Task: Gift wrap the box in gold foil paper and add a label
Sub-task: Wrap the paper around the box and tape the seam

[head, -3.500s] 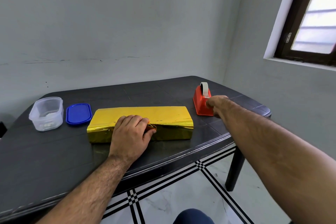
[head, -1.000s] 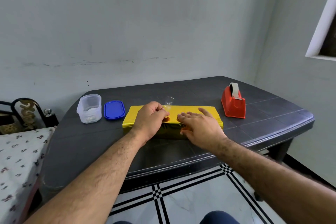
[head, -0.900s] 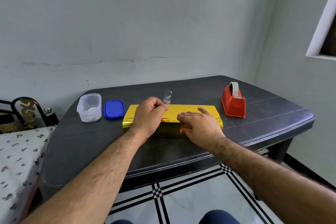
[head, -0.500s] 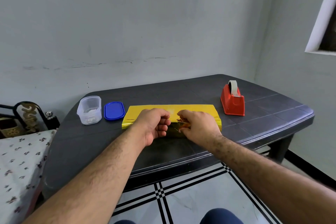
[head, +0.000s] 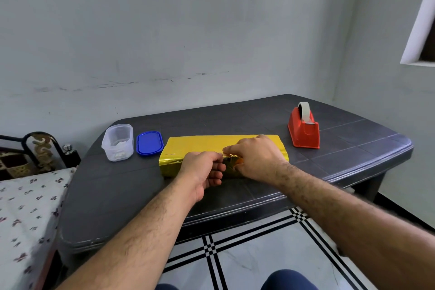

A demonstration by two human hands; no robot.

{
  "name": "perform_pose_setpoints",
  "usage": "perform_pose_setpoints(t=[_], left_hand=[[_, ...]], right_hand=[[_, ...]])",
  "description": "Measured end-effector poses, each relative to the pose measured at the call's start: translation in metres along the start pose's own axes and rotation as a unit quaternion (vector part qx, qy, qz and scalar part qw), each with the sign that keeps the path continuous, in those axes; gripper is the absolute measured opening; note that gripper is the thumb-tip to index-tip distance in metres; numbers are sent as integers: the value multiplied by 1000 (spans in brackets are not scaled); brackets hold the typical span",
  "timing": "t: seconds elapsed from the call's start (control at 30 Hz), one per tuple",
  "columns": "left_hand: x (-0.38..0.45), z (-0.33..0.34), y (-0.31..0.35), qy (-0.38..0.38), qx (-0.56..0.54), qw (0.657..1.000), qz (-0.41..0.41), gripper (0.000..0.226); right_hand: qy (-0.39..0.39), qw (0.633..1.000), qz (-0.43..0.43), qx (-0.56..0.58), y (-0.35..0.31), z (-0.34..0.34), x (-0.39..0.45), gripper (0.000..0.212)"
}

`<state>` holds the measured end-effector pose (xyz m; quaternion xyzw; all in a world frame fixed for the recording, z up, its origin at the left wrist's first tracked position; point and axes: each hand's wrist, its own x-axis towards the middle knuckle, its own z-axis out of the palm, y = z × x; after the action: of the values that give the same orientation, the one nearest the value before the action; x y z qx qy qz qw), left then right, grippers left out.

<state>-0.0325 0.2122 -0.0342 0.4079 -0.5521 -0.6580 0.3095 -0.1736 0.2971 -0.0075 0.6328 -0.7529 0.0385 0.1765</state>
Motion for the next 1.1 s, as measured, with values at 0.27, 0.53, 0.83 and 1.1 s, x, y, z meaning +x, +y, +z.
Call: perform_pose_setpoints(t=[0.27,0.53,0.83,1.1], left_hand=[[1,-1,-14,17,17,1000,9,15],[0,-4,-29,16,71,996,57,21],[4,-6,-35,81,241,955,153,32],[-2,-18,-27,165,476,821,268,20]], right_hand=[[-25,1000,-3,2,2,-8,5,54],[-47,998,2,41,1,-10,6,59],[-33,997,26,66,-4,-10,14,43],[-9,997,47,64,-6,-1,13,40]])
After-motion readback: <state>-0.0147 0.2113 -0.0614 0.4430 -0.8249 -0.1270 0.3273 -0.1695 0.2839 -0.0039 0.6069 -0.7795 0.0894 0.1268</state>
